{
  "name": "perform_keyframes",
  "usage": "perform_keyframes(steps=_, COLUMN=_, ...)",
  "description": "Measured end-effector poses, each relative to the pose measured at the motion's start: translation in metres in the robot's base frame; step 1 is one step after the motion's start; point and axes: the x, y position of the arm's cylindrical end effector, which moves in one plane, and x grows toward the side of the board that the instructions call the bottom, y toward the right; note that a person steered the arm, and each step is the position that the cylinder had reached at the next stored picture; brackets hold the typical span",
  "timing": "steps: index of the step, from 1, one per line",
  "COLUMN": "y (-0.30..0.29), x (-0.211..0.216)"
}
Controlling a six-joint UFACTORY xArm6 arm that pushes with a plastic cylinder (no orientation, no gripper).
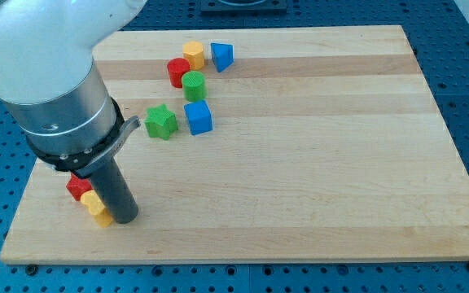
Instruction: Separate the red circle and green circle
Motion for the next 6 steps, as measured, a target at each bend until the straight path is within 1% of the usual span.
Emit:
perform_keyframes(steps=1, y=0.054, x=-0.020)
perform_keyframes(steps=2, y=0.115, x=-0.056)
perform_keyframes(steps=3, y=0.188, x=-0.094)
perform_keyframes(steps=4, y=0.191, x=-0.131)
perform_keyframes(steps=6, y=0.177, x=-0.251)
